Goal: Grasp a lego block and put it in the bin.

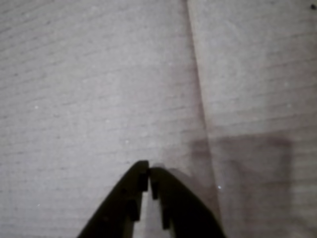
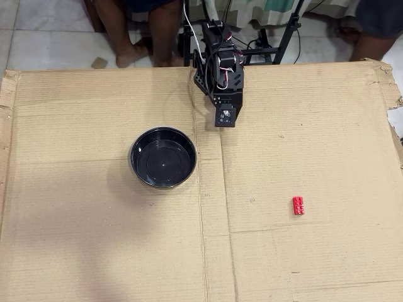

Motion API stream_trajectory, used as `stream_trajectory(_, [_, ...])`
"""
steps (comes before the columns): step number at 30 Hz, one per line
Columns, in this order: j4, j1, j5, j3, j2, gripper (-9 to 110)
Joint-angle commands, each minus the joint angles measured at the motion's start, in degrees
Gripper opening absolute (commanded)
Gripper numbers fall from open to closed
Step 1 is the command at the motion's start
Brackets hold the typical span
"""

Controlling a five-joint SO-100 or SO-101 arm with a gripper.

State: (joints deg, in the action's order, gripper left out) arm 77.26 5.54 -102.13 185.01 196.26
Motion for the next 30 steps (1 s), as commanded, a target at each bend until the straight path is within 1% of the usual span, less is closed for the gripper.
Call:
stream_trajectory(1, [4.0,-0.2,12.8,0.7,-0.4,0])
stream_trajectory(30, [3.9,-0.7,12.6,0.4,-1.0,0])
